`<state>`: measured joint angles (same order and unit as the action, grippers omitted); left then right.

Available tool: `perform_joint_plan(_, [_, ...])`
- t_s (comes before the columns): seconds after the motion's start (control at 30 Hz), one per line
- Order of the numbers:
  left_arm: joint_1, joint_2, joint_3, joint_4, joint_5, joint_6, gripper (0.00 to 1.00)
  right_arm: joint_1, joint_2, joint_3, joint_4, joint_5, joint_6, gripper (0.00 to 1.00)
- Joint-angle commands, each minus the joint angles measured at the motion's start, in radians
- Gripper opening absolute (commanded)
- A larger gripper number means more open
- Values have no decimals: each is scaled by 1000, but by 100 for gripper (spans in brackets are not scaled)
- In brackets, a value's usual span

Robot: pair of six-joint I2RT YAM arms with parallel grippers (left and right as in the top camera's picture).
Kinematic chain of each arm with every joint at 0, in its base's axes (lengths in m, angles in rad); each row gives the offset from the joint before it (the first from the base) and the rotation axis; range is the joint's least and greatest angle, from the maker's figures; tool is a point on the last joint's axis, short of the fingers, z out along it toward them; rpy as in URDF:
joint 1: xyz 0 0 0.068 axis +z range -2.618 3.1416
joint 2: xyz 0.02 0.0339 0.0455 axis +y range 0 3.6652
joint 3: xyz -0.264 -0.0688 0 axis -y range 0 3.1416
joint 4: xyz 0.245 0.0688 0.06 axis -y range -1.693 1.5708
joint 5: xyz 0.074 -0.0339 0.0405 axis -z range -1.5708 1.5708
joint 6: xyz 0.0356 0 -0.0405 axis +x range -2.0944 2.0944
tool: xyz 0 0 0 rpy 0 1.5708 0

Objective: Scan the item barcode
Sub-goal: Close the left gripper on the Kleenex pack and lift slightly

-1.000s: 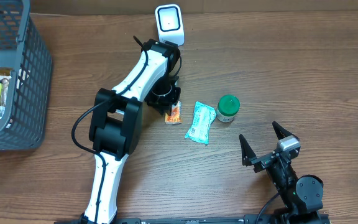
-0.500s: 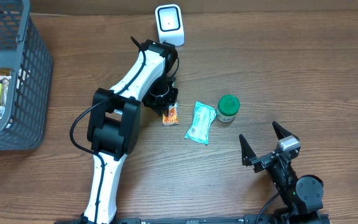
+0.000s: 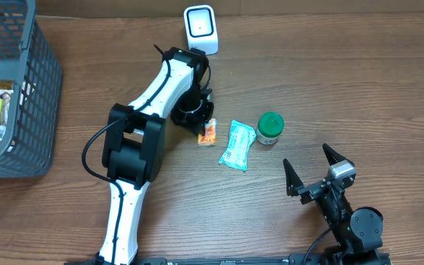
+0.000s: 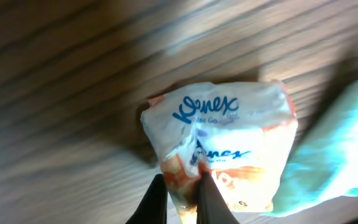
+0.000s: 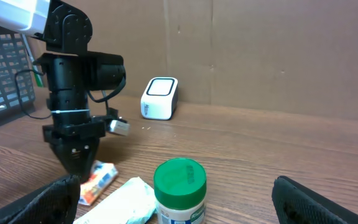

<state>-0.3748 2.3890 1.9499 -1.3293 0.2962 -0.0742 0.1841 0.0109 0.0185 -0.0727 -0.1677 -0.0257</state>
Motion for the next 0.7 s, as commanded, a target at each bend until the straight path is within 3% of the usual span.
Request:
perform_joint_plan(0.0, [-42, 12, -18, 27, 124, 45, 4, -1, -7, -10, 3, 6, 3, 100])
perform_joint_plan(0.3, [-45, -13, 5, 26, 123, 25, 4, -1, -7, -10, 3, 6, 4, 100])
perform_joint_plan(0.57, [-23, -108, 13, 40, 111, -8, 18, -1, -7, -10, 3, 6, 4, 100])
perform_joint_plan(0.67, [-27, -99, 8, 20, 72, -9, 12, -1, -7, -10, 3, 6, 3, 100])
